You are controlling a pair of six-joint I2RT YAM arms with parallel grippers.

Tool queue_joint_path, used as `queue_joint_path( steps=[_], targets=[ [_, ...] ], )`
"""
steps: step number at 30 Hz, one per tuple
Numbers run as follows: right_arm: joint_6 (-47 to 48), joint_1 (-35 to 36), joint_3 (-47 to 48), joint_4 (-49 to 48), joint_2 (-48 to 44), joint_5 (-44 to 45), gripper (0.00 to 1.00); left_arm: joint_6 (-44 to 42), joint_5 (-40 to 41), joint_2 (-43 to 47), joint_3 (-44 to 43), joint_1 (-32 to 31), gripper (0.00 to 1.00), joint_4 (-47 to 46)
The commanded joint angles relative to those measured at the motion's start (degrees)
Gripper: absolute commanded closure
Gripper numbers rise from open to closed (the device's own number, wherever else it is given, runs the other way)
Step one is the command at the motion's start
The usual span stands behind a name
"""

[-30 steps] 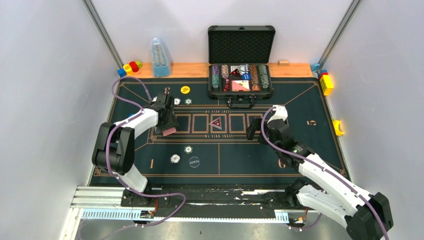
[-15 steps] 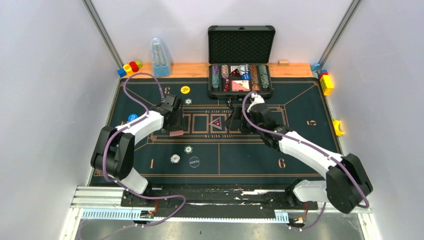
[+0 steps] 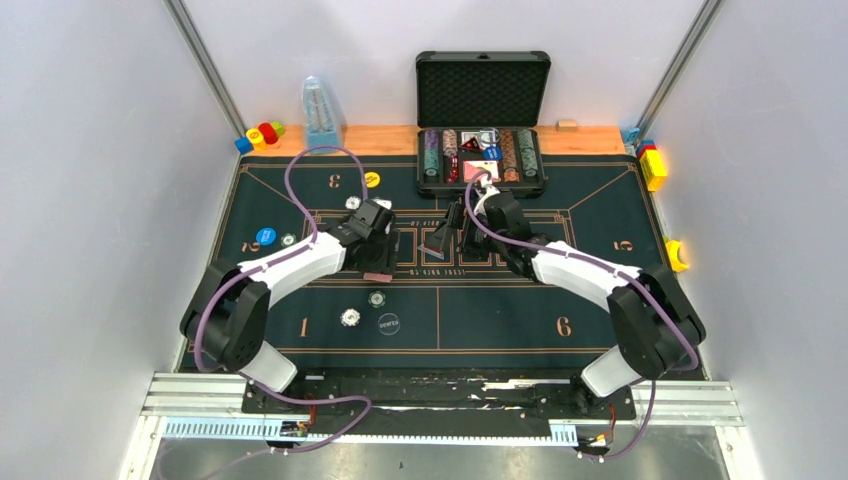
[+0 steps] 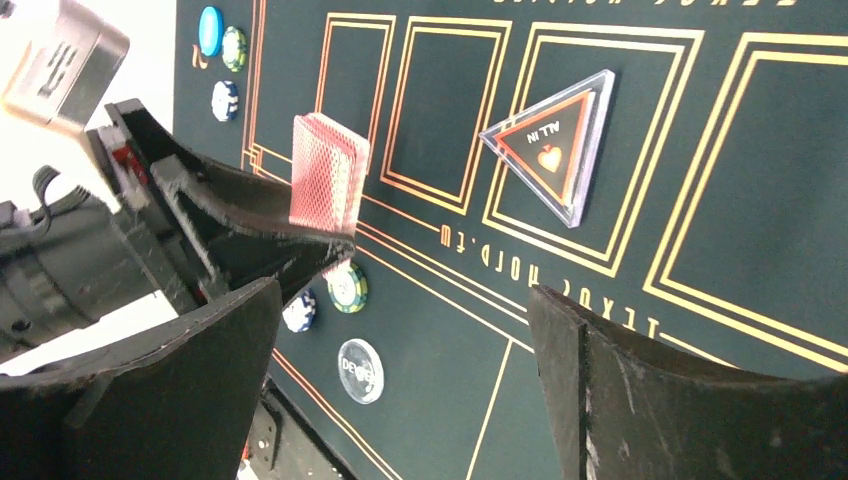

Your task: Distribute texas hold em gaming equipment

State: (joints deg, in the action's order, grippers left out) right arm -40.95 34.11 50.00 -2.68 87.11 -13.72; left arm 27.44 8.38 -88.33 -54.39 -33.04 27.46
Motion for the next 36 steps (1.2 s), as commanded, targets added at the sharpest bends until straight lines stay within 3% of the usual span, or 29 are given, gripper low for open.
queue_joint_path(
  steps=[1,14,32,36],
  targets=[
    [-3.3,-1.2,0.3,-7.2,2.3,-7.5,0.06,-2.9,-3.7,4.8,-0.8,-2.9,1.0,-2.1],
    [-11.0,-3.1,-4.3,-23.7,8.7,-23.0,0.12,-3.9,-9.0,9.0,-0.9,-9.1,1.0,-1.3],
    [-13.9,-2.9,-5.0,-29.0,13.3,-28.9,0.25,-4.8,-10.8,7.4,-4.5,-11.8,1.0,-2.3],
    [-14.4,-2.6,-5.1,-30.0,13.7,-29.3,0.31,-5.4,-10.8,7.2,-5.1,-12.2,1.0,-2.1]
  ],
)
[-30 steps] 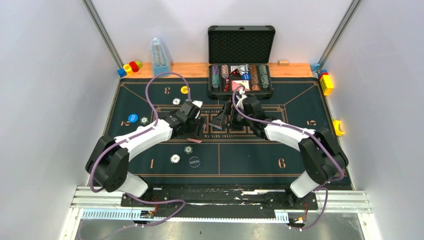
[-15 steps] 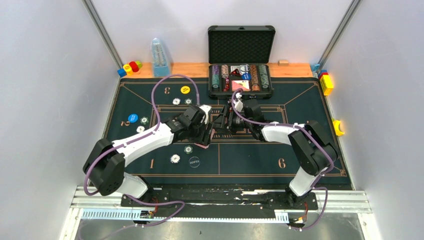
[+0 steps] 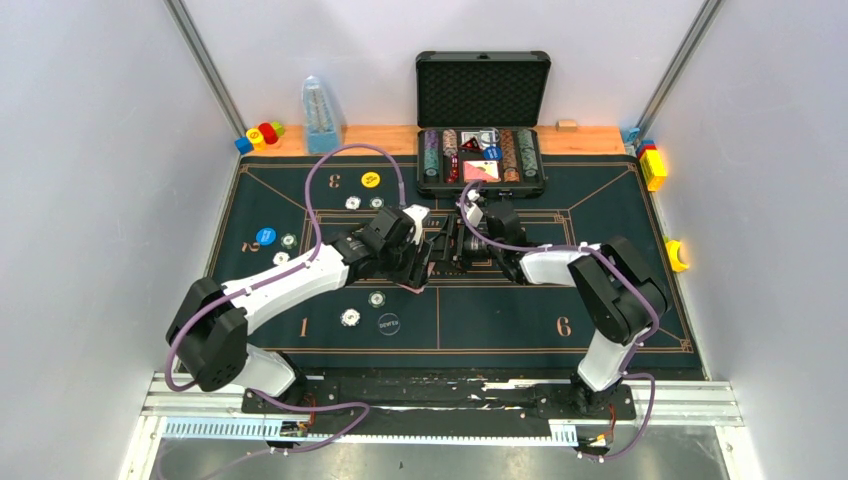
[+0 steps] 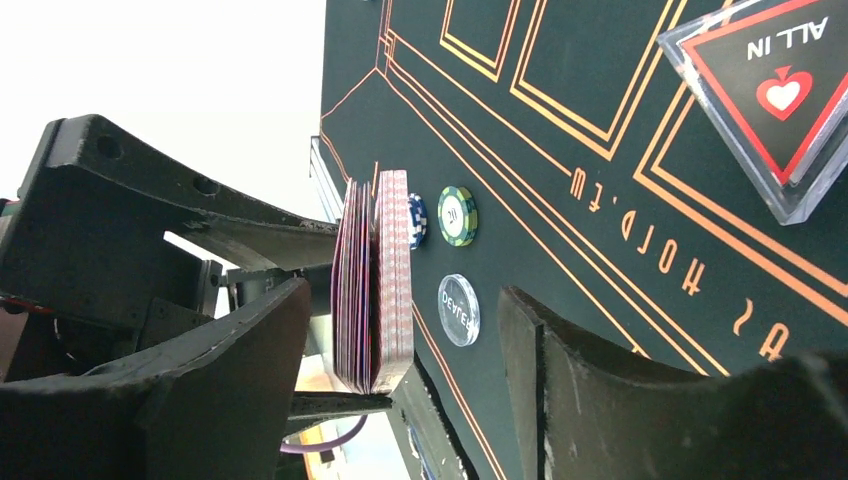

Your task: Distribute texas hold em gaming equipment

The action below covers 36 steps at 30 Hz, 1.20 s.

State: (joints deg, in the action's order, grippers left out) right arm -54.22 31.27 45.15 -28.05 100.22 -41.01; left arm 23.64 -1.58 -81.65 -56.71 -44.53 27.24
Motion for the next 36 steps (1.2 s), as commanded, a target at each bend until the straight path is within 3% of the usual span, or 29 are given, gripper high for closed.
queue_joint_path(
  steps=[1,5,16,17,18,19,20,21,23,36],
  targets=[
    [-1.5,0.5,-0.1,-5.0,0.6,-2.2,0.33,-1.7,-0.9,0.4,-2.9,-0.8,1.0,-1.8],
    [-1.8,1.1,0.7,-5.3,0.9,-2.6,0.45,-2.3,-0.3,-0.6,-4.1,-1.4,1.0,-0.4],
    [-7.3,1.1,-1.9,-11.7,0.8,-4.2,1.0,-3.2,1.4,-2.0,-8.3,-1.9,1.0,5.8],
    [-8.8,1.1,-2.4,-13.6,0.6,-4.3,1.0,-3.2,2.2,-1.9,-9.0,-1.9,0.94,6.4],
    [-9.7,1.1,-2.9,-14.6,0.2,-4.3,1.0,-3.2,2.8,-1.9,-9.2,-1.9,0.68,7.4],
    [-10.5,1.1,-3.3,-15.1,-0.3,-4.1,1.0,-3.1,3.6,-1.9,-9.6,-1.9,0.53,7.8],
    [-11.2,1.1,-3.6,-15.6,-1.1,-4.0,1.0,-2.9,3.9,-1.8,-9.7,-1.9,0.21,8.3],
    [-12.0,1.1,-3.9,-16.2,-1.6,-4.0,1.0,-2.8,4.0,-1.5,-9.6,-1.9,0.05,8.3],
    [-13.9,1.1,-4.7,-17.5,-2.7,-3.9,1.0,-2.7,3.9,-1.2,-9.6,-1.9,0.01,8.2],
    [-21.2,1.3,-5.7,-22.4,-3.9,-5.8,1.0,-5.2,0.5,-2.3,-10.4,-2.2,0.0,6.8]
  ],
)
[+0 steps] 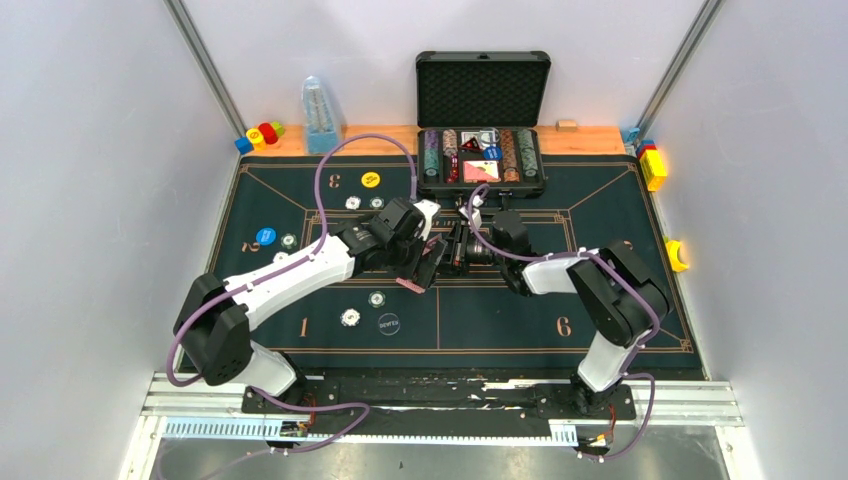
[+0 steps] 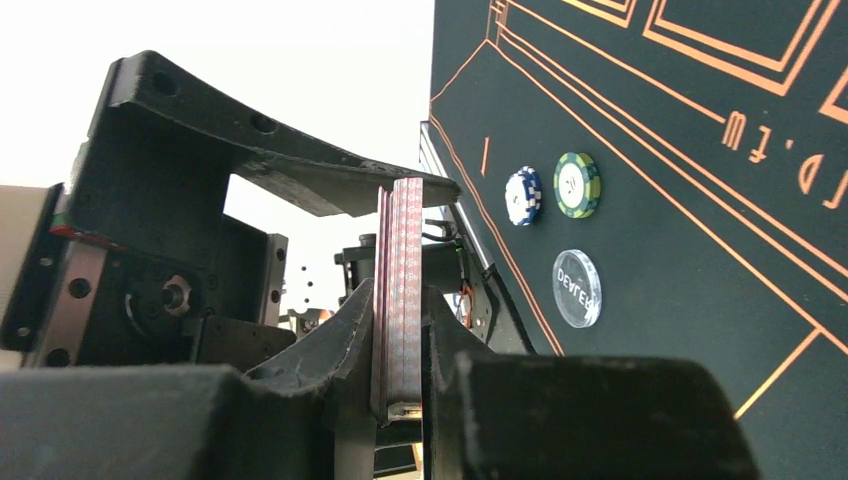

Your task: Distribute texas hold em gaming equipment

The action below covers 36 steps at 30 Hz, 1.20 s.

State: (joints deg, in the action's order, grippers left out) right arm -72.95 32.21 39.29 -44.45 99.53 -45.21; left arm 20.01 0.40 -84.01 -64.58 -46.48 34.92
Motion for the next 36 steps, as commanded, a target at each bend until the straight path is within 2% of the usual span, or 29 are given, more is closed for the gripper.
queue_joint_path(
  steps=[1,3,7,10,13,19,20,21,23,27,33,36],
  targets=[
    [-2.3,0.4,0.1,-6.0,-3.5,-1.7,1.0,-1.5,-1.4,-0.1,-2.6,-0.3,0.0,-0.9],
    [-2.1,0.5,0.2,-5.6,-3.9,-1.5,1.0,-1.3,-1.5,-0.6,-3.0,-0.3,0.01,-1.1],
    [-2.5,0.6,-0.3,-6.4,-3.8,-1.3,1.0,-1.0,-1.8,-1.4,-4.1,-0.3,0.15,-1.1],
    [-3.0,0.6,-0.6,-7.4,-3.8,-1.2,1.0,-0.7,-0.9,-2.2,-4.9,-0.5,0.35,-0.3],
    [-3.3,0.6,-1.1,-7.9,-4.0,-0.4,1.0,-0.4,0.2,-2.7,-5.6,-0.8,0.44,0.5],
    [-3.3,0.6,-1.6,-7.8,-4.0,0.3,0.99,0.0,4.5,-3.9,-7.4,-2.4,0.71,2.9],
    [-3.3,0.6,-1.7,-7.8,-3.8,0.3,0.98,-0.2,4.6,-4.0,-7.5,-2.6,0.79,3.2],
    [-3.2,0.6,-1.9,-8.0,-3.7,0.2,0.97,-0.4,4.9,-4.2,-7.8,-3.0,0.91,3.5],
    [-3.0,0.6,-2.1,-8.2,-3.5,-0.1,0.96,-0.5,5.6,-4.5,-8.1,-3.3,1.0,4.0],
    [-2.5,0.6,-2.8,-8.9,-3.7,-0.9,0.86,-1.4,5.8,-4.4,-7.8,-3.6,1.0,4.5],
    [-0.3,0.6,-2.3,-6.0,-4.8,-1.7,0.56,-1.5,6.1,-3.7,-6.9,-3.7,1.0,4.1],
    [-0.3,0.6,-2.1,-6.0,-5.1,-2.7,0.5,-1.7,5.1,-3.6,-6.8,-3.7,1.0,3.9]
  ],
)
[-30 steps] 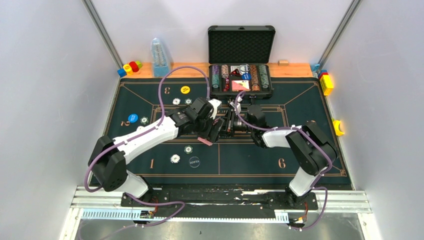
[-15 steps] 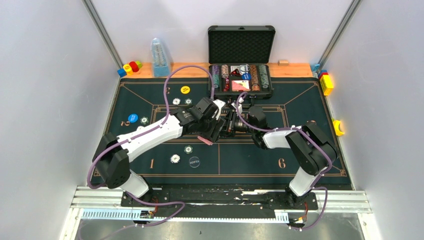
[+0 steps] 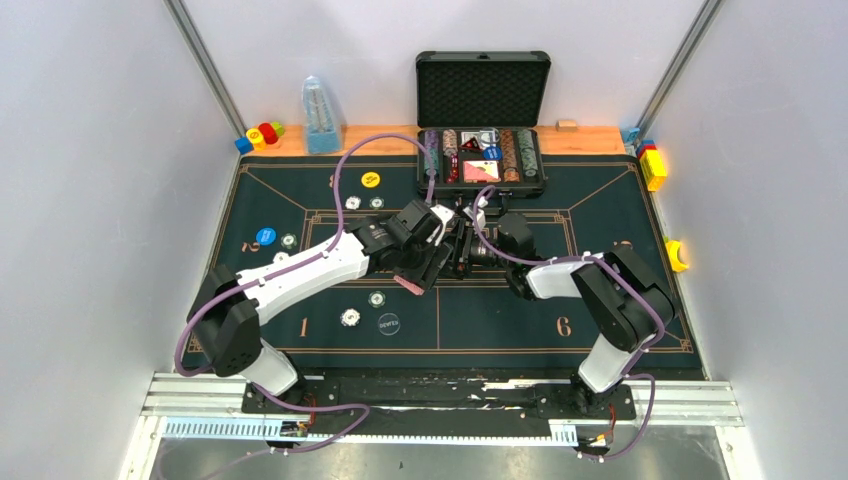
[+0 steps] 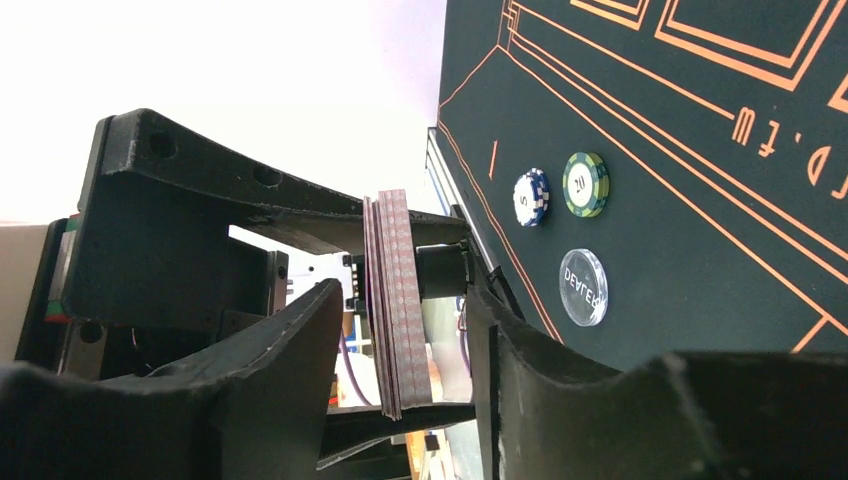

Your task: Distribute texas hold em gaming equipment

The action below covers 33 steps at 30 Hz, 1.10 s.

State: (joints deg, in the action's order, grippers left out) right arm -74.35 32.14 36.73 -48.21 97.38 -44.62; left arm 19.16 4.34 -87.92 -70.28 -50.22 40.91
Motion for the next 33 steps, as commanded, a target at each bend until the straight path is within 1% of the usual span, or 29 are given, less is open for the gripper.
queue_joint_path(
  steps=[1,3,7,12,14,19,20,23,29,33],
  targets=[
    [1.2,0.6,0.4,-2.2,-3.1,-3.3,0.48,-0.9,1.0,0.3,-1.1,0.1,1.0,-2.1],
    [1.7,0.7,0.4,-1.9,-3.3,-3.6,0.44,-0.8,0.5,0.5,-1.1,0.0,1.0,-2.1],
    [4.6,0.7,0.9,1.3,-4.2,-3.6,0.33,-1.1,-0.2,1.4,-0.5,-0.1,1.0,-1.9],
    [11.0,0.7,1.0,6.4,-7.5,-4.3,0.15,-1.9,-1.0,3.3,1.0,-0.2,1.0,-2.5],
    [14.7,0.7,1.4,9.6,-9.2,-3.9,0.1,-2.5,-1.5,4.2,1.8,-0.4,1.0,-3.1],
    [21.3,0.2,3.4,18.7,-12.4,-2.7,0.07,-3.4,-3.9,4.9,1.3,-1.0,1.0,-1.9],
    [22.0,0.0,3.7,19.5,-12.8,-2.8,0.07,-3.4,-5.0,5.3,1.3,-1.3,1.0,-1.7],
    [23.7,-0.1,4.5,21.0,-13.1,-4.7,0.08,-3.5,-4.9,6.0,1.3,-1.8,1.0,0.5],
    [27.5,0.2,5.8,23.5,-12.7,-11.1,0.12,-3.6,-4.8,6.8,0.2,-3.3,1.0,4.4],
    [29.0,0.9,6.4,25.5,-12.5,-10.7,0.14,-4.2,-3.6,6.5,-1.4,-4.2,1.0,8.1]
  ],
)
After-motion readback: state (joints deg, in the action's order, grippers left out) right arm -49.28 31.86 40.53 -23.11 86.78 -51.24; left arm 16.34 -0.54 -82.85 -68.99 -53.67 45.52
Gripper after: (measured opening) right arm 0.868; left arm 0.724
